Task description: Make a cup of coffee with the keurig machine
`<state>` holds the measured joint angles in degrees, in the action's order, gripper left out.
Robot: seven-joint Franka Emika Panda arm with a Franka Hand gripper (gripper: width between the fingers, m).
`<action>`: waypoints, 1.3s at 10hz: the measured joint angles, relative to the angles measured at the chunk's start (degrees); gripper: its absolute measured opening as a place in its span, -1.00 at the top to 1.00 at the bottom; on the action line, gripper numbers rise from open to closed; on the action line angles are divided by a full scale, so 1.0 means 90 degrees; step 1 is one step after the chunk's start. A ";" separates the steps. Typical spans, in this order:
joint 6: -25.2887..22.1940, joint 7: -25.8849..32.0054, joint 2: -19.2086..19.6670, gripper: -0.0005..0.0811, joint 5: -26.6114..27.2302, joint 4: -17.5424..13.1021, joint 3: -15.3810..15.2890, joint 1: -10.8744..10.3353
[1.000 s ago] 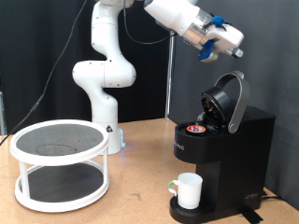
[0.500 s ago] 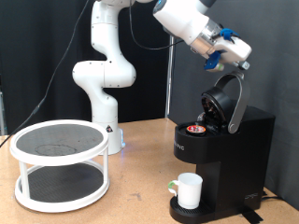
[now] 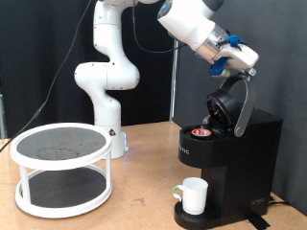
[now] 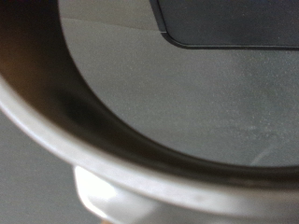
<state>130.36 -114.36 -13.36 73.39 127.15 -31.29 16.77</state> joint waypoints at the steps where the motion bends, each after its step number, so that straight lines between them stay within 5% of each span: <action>1: -0.0247 0.0168 -0.0049 0.99 0.0035 0.0043 0.0089 0.0000; 4: -0.0714 0.0286 -0.0266 0.99 0.0061 0.0229 0.0403 0.0010; 8: -0.0948 -0.0315 -0.0382 0.99 -0.0101 0.0347 0.0730 0.0233; 13: -0.1405 -0.0964 -0.0427 0.99 -0.1556 0.0675 0.0952 0.0657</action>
<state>117.72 -123.04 -17.20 59.39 133.22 -22.72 22.69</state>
